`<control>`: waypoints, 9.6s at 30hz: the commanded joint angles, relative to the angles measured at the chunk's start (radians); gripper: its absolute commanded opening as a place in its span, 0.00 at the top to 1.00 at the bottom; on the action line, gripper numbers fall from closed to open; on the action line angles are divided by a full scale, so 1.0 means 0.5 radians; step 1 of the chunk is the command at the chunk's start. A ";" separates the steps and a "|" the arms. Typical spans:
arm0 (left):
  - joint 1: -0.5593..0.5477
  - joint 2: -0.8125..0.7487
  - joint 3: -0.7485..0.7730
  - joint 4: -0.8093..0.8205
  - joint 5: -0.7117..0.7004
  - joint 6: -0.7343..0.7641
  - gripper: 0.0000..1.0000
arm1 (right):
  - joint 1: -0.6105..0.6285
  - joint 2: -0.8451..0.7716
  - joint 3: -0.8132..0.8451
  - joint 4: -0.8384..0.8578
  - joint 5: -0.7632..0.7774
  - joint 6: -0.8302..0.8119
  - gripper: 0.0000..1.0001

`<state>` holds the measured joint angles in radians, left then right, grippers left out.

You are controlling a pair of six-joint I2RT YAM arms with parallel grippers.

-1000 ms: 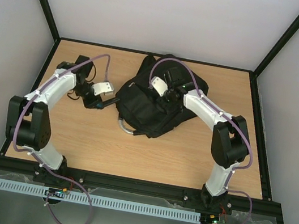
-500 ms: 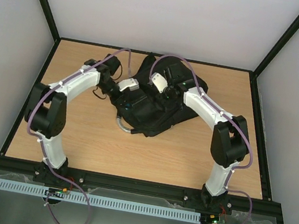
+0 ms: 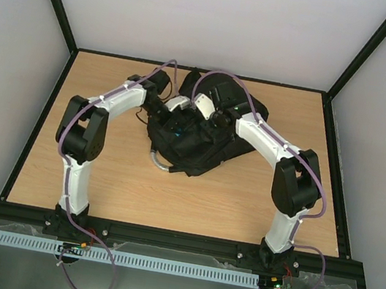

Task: Pack the student bag
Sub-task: Place the stationery in the student bag, then adjust the student bag at the center of the board, then zip the student bag at the center of the board.

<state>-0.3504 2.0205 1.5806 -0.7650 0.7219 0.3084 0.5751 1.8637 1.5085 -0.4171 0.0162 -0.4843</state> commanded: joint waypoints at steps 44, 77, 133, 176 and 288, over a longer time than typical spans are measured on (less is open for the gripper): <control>-0.060 -0.149 -0.460 0.323 0.445 0.162 0.97 | 0.013 0.013 -0.070 0.090 0.046 0.026 0.99; -0.235 0.185 -0.478 2.020 -0.031 -1.281 0.97 | 0.019 0.062 -0.132 0.045 0.005 0.092 0.99; 0.360 -0.370 -0.844 0.767 -0.076 -0.256 0.42 | 0.055 -0.462 -0.897 -0.249 -0.145 -0.392 0.49; 0.357 -0.170 -0.346 0.972 -0.268 -0.941 0.01 | -0.900 -0.467 -0.549 -0.266 -0.518 0.357 0.00; 0.336 -0.100 -0.345 -0.165 1.232 0.389 0.97 | 0.387 -0.069 -0.178 0.074 -0.392 -0.683 0.42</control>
<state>-0.1749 2.0415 1.3643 -0.8299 1.2278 0.4641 0.7616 1.8175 1.4460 -0.3935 -0.2153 -0.7746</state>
